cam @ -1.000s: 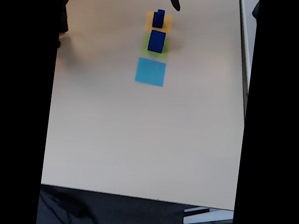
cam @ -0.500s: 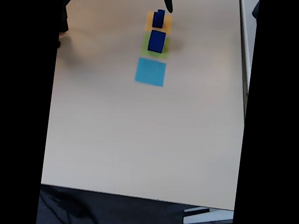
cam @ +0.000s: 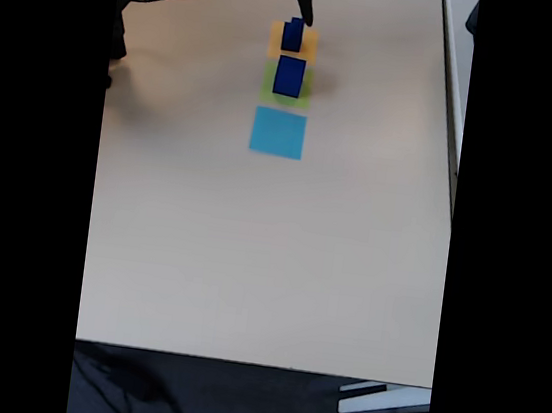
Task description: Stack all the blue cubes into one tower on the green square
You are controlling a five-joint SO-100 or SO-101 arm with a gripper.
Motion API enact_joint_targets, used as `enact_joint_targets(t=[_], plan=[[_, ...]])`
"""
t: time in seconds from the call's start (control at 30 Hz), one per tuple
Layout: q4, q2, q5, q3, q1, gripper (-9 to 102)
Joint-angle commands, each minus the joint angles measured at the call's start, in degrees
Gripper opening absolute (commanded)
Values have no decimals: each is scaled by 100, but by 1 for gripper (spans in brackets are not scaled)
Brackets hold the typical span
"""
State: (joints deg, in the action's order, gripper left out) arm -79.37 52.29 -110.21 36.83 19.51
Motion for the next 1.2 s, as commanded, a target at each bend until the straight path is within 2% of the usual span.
enact_joint_targets(t=[0.0,1.17], plan=[[62,369,79,70,-18,29],[18,773,431,510,-255,24]])
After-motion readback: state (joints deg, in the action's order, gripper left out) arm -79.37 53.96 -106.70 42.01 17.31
